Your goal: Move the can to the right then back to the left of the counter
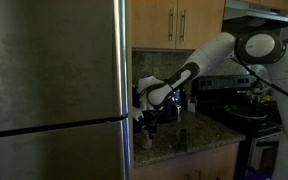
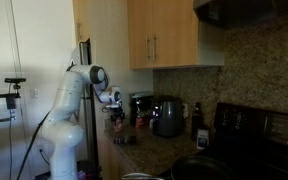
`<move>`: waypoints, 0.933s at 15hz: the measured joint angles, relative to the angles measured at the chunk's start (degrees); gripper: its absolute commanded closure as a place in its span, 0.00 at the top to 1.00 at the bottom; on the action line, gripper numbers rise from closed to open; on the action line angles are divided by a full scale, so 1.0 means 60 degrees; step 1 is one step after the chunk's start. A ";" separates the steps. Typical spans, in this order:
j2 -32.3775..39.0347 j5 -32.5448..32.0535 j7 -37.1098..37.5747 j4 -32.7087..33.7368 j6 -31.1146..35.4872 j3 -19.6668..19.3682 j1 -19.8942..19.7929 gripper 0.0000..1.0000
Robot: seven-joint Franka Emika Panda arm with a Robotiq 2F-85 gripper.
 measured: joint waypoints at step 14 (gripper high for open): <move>-0.0868 -0.0993 0.1027 -0.0104 0.0035 -0.0001 0.0048 1.00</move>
